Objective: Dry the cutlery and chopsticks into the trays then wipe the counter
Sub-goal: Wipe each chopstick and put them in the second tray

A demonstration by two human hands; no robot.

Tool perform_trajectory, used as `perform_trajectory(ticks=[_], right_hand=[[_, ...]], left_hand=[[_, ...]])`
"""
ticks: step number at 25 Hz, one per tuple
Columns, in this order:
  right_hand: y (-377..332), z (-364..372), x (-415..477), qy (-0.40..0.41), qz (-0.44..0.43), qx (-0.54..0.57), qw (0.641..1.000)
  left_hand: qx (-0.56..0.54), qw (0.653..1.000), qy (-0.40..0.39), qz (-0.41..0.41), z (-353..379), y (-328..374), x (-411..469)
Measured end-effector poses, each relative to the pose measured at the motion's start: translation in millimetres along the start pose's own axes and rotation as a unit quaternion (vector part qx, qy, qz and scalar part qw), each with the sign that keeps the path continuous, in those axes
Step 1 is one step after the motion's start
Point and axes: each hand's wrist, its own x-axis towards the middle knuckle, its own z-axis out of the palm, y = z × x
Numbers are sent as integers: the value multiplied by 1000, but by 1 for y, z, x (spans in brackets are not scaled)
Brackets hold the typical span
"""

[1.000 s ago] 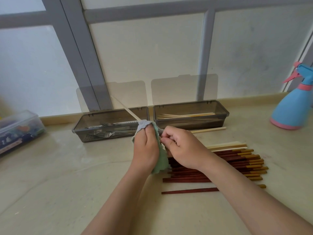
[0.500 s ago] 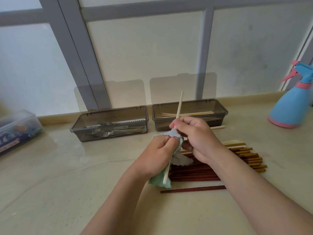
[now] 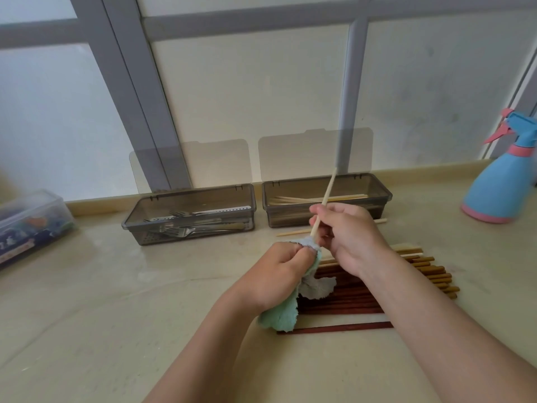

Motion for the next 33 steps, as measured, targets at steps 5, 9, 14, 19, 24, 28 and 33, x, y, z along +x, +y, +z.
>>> perform_trajectory(ticks=[5, 9, 14, 19, 24, 28, 33], right_hand=[[-3, -12, 13, 63, 13, -11, 998], [-11, -17, 14, 33, -130, -316, 939], [-29, -6, 48, 68, -235, -691, 680], [-29, -4, 78, 21, -184, -711, 679], [-27, -3, 84, 47, -174, -713, 677], [-26, -5, 78, 60, -178, -710, 679], [-20, -19, 49, 69, -286, -648, 702]], left_hand=[[-22, 999, 34, 8, -2, 4, -4], [-110, 980, 168, 8, -8, 2, 0], [-146, 963, 225, 5, -10, -6, 7], [-145, 962, 231, -1, -13, -12, 10], [-151, 955, 254, 2, -13, 2, 4], [-160, 954, 252, 7, -13, 8, 0], [-147, 956, 253, 11, -14, 10, -1]])
